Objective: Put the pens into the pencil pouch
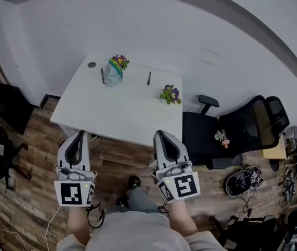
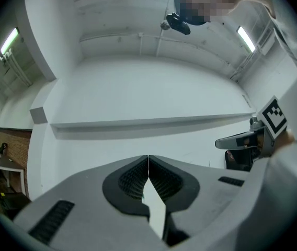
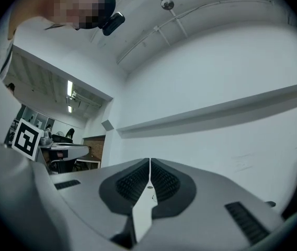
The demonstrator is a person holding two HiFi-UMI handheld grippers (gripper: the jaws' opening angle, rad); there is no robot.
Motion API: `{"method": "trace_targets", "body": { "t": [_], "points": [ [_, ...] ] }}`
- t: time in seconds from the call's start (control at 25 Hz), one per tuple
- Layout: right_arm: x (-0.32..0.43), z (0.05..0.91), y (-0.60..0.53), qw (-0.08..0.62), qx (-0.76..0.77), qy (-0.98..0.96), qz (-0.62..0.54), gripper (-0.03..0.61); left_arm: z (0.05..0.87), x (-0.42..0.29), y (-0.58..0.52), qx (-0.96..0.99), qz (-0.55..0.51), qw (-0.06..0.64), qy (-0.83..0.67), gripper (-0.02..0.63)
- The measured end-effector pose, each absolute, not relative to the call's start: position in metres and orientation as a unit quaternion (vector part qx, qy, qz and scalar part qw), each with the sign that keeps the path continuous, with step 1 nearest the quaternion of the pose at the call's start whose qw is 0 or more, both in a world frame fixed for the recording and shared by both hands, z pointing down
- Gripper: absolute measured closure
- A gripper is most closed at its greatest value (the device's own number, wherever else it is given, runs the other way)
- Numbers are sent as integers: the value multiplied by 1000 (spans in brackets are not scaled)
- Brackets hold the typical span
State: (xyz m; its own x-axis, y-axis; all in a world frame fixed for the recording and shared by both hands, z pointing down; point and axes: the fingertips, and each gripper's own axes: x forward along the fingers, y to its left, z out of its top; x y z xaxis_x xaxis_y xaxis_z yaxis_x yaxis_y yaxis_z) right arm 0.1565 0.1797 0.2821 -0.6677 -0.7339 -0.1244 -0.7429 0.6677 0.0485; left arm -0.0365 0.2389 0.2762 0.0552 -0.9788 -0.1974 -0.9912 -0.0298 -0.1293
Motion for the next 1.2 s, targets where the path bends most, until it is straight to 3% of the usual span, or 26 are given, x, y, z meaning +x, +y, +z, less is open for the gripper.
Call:
{"method": "trace_targets", "body": {
  "t": [1.2],
  "points": [
    [91,260,-111,77,-368,925,58,551,257,-88,-42,-699,17,147,699,589]
  ]
}}
